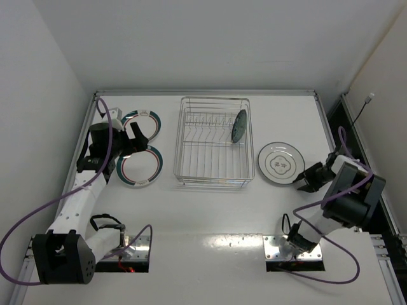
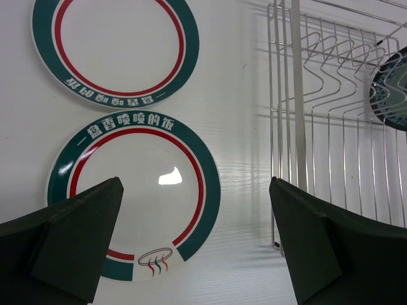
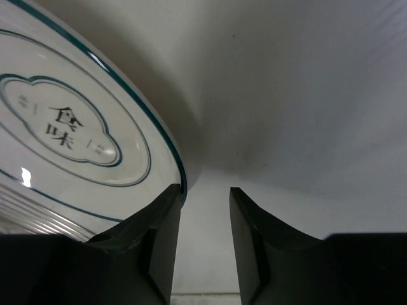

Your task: Load the plates into the dish rack

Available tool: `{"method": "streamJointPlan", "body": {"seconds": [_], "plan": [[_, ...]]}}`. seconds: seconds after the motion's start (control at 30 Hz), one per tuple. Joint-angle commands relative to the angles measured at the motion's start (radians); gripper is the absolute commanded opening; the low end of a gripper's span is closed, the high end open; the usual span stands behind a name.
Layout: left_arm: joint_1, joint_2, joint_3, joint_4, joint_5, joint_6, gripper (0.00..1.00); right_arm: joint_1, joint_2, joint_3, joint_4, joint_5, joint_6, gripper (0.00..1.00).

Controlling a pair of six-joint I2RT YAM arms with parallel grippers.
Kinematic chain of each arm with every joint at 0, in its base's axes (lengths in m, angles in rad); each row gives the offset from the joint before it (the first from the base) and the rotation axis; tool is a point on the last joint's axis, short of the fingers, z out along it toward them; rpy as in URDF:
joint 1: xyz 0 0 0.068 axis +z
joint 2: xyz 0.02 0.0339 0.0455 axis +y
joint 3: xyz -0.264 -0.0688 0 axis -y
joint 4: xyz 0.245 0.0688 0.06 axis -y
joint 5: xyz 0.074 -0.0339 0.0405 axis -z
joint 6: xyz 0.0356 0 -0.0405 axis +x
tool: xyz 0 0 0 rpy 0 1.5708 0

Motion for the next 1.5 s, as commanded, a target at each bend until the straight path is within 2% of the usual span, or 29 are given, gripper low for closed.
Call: {"method": "streamJointPlan", "body": {"seconds": [0.0, 0.17, 0.33, 0.4, 0.43, 0.5, 0.53, 0.67, 0.8, 0.97, 1.1, 1.17, 1.37, 1.43, 1.47], "plan": [[-0.008, -0.03, 0.044, 0.021, 0.007, -0.002, 1.0, -0.016, 0.029, -0.034, 0.151, -0.196, 0.03, 0.35], [-0.008, -0.021, 0.044, 0.021, 0.016, -0.002, 1.0, -0.025, 0.112, -0.044, 0.199, -0.231, 0.018, 0.37], [-0.008, -0.021, 0.044, 0.021, 0.016, -0.002, 1.0, -0.014, 0.124, -0.053, 0.265, -0.24, 0.053, 0.37], [-0.008, -0.021, 0.044, 0.021, 0.016, -0.002, 1.0, -0.014, 0.137, -0.053, 0.275, -0.251, 0.072, 0.32], [-0.008, -0.021, 0.044, 0.021, 0.016, -0.002, 1.0, -0.014, 0.161, -0.053, 0.285, -0.268, 0.072, 0.21], [-0.008, -0.021, 0.044, 0.021, 0.016, -0.002, 1.0, -0.014, 0.182, -0.042, 0.285, -0.279, 0.072, 0.13], [-0.008, -0.021, 0.035, 0.021, 0.016, -0.002, 1.0, -0.014, 0.195, -0.028, 0.274, -0.279, 0.072, 0.01], [-0.008, -0.01, 0.035, 0.021, 0.016, -0.002, 1.0, 0.006, 0.146, -0.001, 0.274, -0.279, 0.063, 0.0], [-0.008, -0.001, 0.035, 0.021, 0.025, -0.002, 1.0, 0.061, 0.031, 0.149, 0.22, -0.188, 0.102, 0.0], [-0.008, 0.008, 0.035, 0.021, 0.025, -0.002, 1.0, 0.217, -0.086, 0.415, 0.104, 0.11, 0.121, 0.0], [-0.008, 0.008, 0.035, 0.021, 0.025, -0.002, 1.0, 0.433, -0.095, 0.62, 0.036, 0.369, 0.132, 0.0], [-0.008, 0.008, 0.035, 0.021, 0.025, -0.002, 1.0, 0.502, -0.095, 0.692, 0.027, 0.45, 0.132, 0.0], [-0.008, 0.008, 0.035, 0.021, 0.025, -0.002, 1.0, 0.759, 0.006, 0.855, -0.089, 0.761, 0.086, 0.0], [-0.008, 0.017, 0.035, 0.021, 0.025, -0.002, 1.0, 0.84, 0.062, 0.921, -0.125, 0.821, 0.07, 0.0], [-0.008, 0.017, 0.035, 0.021, 0.025, -0.002, 1.0, 0.88, 0.092, 0.955, -0.186, 0.87, 0.07, 0.0]]}}
